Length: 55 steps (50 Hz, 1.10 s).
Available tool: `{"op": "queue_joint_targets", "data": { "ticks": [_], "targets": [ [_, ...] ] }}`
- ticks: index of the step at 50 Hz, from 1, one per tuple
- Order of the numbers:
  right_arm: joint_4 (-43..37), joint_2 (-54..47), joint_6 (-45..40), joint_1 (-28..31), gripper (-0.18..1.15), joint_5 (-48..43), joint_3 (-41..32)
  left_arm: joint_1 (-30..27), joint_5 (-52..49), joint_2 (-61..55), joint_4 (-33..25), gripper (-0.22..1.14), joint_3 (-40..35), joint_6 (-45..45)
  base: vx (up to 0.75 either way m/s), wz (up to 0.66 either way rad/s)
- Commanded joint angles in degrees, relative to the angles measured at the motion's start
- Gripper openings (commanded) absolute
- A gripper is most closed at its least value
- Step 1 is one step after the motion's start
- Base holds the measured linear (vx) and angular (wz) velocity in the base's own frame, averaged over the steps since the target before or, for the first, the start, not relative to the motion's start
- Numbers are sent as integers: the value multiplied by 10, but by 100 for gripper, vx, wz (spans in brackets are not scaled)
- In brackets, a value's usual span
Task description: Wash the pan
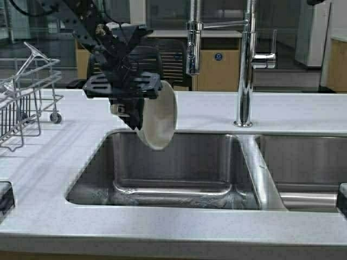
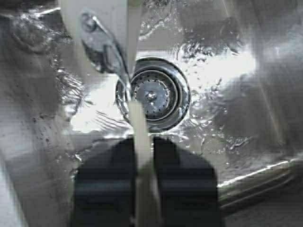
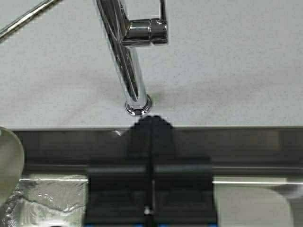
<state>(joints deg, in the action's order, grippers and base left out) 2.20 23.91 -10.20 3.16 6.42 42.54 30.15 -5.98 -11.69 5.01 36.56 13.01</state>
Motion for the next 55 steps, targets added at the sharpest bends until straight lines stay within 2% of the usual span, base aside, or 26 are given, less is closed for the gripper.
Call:
{"op": "queue_joint_targets", "data": {
  "ticks": [1,11,20,32,44,55],
  "targets": [
    [-2,8,0,3,5,-10,-4,0,-33,37,50,5,-19,-3,-1,1],
    [-2,0,0,3,5,-12,-4,-1,-36,-14,71,5,-18,-2,-1,0],
    [-2,0,0,2,5,-13,-4,-12,-43,25,100,5,-25,-3,-1,0],
    [-2,0,0,2,5,-14,-3,-83,-98,138,165,5,-31,-5,-1,0],
    [-2,-10,1,13,5,-18,-6,-180,-156,268,236,5,-21,-11,0,0],
    [-2,-14,1,25,5,-18,-4,-229,-178,330,251,5,23,-11,0,0]
  ]
}}
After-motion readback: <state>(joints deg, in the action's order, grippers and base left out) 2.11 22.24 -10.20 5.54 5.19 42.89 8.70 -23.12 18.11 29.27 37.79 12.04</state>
